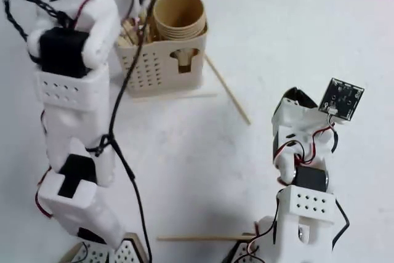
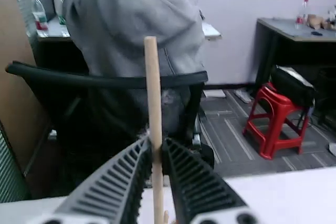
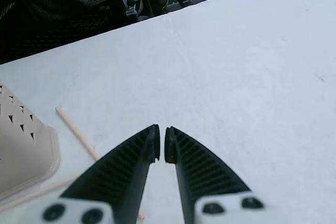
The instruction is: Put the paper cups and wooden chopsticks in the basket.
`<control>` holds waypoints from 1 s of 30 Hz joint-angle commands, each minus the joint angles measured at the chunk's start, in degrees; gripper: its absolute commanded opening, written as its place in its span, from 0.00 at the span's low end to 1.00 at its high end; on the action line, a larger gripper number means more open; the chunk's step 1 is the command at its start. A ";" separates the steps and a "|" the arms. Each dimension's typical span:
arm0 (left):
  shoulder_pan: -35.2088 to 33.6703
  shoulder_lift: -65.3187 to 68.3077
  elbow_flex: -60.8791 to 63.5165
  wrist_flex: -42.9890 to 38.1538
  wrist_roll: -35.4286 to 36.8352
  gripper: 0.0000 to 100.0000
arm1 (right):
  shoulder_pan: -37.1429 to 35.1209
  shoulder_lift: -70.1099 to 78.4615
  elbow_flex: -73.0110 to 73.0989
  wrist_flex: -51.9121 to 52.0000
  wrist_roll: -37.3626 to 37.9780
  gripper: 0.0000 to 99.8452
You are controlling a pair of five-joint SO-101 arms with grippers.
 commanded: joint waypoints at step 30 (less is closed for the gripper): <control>-5.85 -8.84 14.07 16.62 -23.12 0.17 | 0.04 -1.10 -1.41 -0.92 -0.26 0.03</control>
